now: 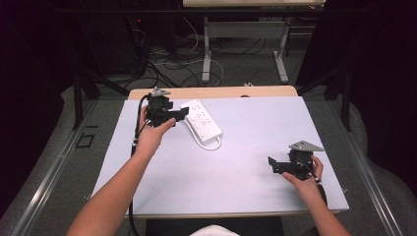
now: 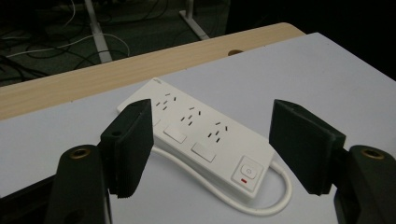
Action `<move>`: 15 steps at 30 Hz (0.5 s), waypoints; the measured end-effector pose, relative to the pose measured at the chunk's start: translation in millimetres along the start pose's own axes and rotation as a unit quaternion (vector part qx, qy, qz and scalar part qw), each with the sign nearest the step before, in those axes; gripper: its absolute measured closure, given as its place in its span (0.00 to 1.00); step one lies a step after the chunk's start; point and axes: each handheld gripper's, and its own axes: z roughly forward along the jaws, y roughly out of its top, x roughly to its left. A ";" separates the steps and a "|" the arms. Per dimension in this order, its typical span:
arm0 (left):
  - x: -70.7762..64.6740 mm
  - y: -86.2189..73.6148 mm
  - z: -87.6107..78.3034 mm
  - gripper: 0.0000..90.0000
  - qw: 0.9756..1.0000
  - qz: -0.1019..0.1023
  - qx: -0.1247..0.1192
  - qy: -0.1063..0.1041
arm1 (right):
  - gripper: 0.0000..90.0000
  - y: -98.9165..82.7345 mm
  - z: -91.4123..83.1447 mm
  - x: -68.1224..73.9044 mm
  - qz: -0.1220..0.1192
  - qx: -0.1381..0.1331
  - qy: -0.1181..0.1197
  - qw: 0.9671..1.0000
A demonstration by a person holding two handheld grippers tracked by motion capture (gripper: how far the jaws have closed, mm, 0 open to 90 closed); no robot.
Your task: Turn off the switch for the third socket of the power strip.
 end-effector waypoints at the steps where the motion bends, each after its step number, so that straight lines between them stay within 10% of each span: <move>1: -0.1 2.0 1.4 0.35 1.000 -0.001 0.000 -0.001 | 0.00 -0.1 0.0 0.0 0.000 0.001 0.000 1.000; 15: 7.6 25.2 23.0 0.38 1.000 -0.007 -0.002 0.008 | 0.00 -0.8 0.6 -0.9 0.001 0.000 -0.004 1.000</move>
